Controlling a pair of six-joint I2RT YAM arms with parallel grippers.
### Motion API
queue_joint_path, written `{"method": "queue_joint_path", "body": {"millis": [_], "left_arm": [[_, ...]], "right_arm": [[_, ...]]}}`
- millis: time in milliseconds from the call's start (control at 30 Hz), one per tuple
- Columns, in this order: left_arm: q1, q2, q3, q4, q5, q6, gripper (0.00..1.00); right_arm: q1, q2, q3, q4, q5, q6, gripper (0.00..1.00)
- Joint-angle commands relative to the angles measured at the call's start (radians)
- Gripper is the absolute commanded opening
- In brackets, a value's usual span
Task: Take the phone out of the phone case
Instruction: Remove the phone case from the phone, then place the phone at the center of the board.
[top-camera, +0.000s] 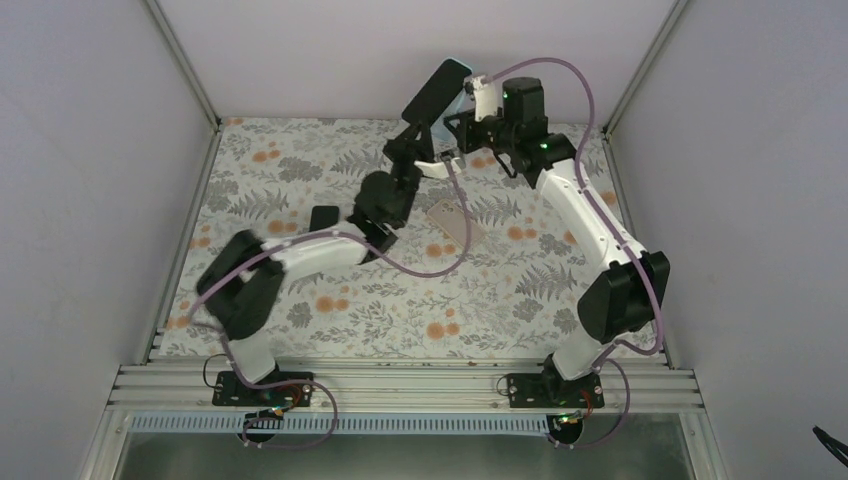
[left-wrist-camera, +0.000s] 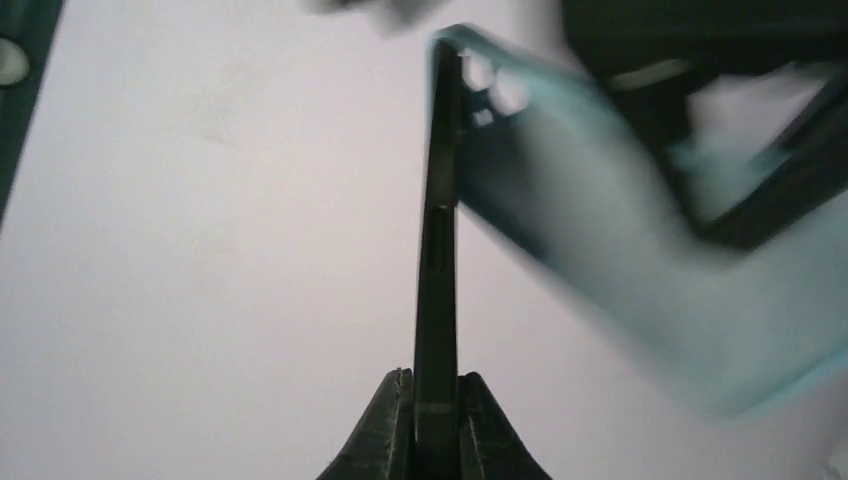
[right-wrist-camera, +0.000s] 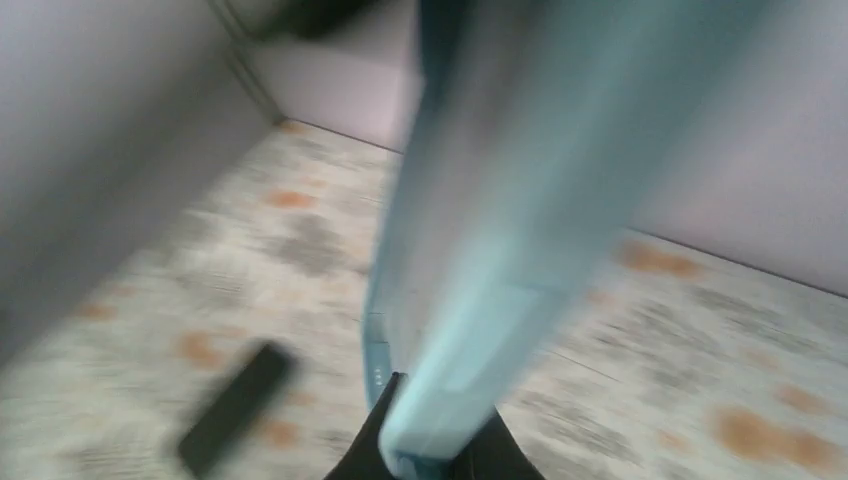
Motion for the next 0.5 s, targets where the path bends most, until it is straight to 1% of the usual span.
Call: {"method": "queue_joint_path", "body": {"millis": [0, 67, 100, 167, 233, 300, 400, 467], "left_arm": [[0.052, -0.299, -0.002, -0.438, 0.037, -0.101, 0.02], [0.061, -0.372, -0.094, -0.527, 0.03, -0.061, 0.02], [0.067, -0.406, -0.146, -0.54, 0.014, -0.039, 0.02], [0.075, -0.478, -0.255, -0.539, -0.007, -0.003, 0.02], [0.075, -0.529, -0.366, -0.487, -0.028, 0.038, 0.02], [0.072, -0.55, -0.453, -0.419, -0.047, 0.068, 0.02], [0.06, -0.513, -0.54, -0.321, -0.085, 0.094, 0.02], [0.048, -0.469, -0.592, -0.232, -0.097, 0.125, 0.02]], "right_arm": [[-0.046, 0.018, -0.102, -0.21, 0.538, -0.307, 0.03], [-0.089, 0.008, -0.12, -0.221, 0.563, -0.353, 0.03], [-0.112, 0.002, -0.127, -0.228, 0.553, -0.368, 0.03], [-0.158, -0.015, -0.149, -0.254, 0.473, -0.401, 0.03], [-0.196, -0.043, -0.169, -0.294, 0.349, -0.43, 0.03], [-0.221, -0.037, -0.178, -0.358, 0.212, -0.456, 0.03], [-0.233, 0.014, -0.197, -0.436, 0.044, -0.492, 0.03], [-0.235, 0.065, -0.2, -0.476, -0.014, -0.514, 0.03]]}}
